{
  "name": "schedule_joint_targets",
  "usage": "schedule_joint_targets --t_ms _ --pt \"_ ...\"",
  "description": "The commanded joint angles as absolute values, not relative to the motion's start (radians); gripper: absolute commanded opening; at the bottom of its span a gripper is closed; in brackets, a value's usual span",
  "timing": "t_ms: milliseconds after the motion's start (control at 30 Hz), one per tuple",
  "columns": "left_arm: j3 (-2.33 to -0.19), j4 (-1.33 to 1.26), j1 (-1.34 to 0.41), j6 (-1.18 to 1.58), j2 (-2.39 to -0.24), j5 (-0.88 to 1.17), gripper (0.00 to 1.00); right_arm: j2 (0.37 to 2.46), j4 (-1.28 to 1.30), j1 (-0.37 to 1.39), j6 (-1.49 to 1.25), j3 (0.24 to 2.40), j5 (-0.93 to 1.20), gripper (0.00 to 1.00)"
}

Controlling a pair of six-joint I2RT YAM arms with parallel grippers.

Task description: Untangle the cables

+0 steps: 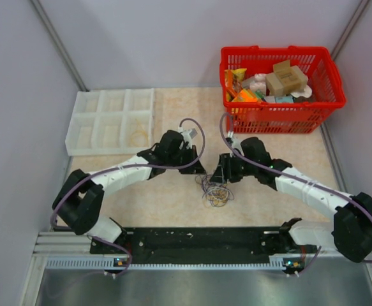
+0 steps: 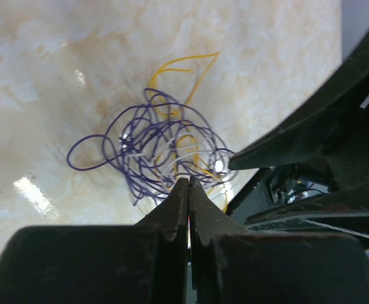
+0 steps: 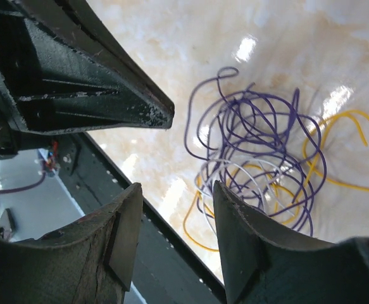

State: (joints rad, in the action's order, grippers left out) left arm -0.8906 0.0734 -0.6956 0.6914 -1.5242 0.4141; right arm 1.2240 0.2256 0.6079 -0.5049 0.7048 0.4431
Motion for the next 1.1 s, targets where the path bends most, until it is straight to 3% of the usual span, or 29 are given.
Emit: schedule_joint_targets --t_ms 0,100,133,200,233,300,500,767,900,1067 --pt "-0.995 0.093 -0.696 0.623 -1.411 0.436 0.0 1.151 0.126 0.578 -0.545 0.693 0.48 0.49" --pt "-1.049 0.248 -0.696 0.623 -1.42 0.388 0.04 1.138 0.13 0.572 -0.546 0.693 0.474 0.49" --pt "-1.045 0.286 -0.698 0.641 -1.416 0.355 0.21 1.135 0.13 0.572 -0.546 0.693 0.477 0.49" --pt "-0.999 0.276 -0.696 0.666 -1.398 0.321 0.7 1.123 0.132 0.572 -0.549 0.69 0.476 0.49" --pt "-0.968 0.261 -0.696 0.681 -1.388 0.308 0.82 1.111 0.132 0.572 -0.549 0.689 0.469 0.49" --pt "-0.931 0.216 -0.698 0.716 -1.394 0.322 0.82 1.091 0.141 0.571 -0.552 0.689 0.451 0.49" --pt "-0.884 0.094 -0.698 0.798 -1.503 0.386 0.56 1.031 0.176 0.563 -0.542 0.696 0.428 0.49" --pt "-0.894 0.046 -0.699 0.801 -1.598 0.364 0.47 1.017 0.19 0.561 -0.531 0.669 0.428 0.5" --pt "-0.89 0.008 -0.701 0.81 -1.602 0.371 0.33 1.025 0.189 0.561 -0.528 0.667 0.433 0.5" --pt "-0.904 0.009 -0.709 0.804 -1.617 0.385 0.34 1.061 0.16 0.561 -0.541 0.66 0.468 0.49"
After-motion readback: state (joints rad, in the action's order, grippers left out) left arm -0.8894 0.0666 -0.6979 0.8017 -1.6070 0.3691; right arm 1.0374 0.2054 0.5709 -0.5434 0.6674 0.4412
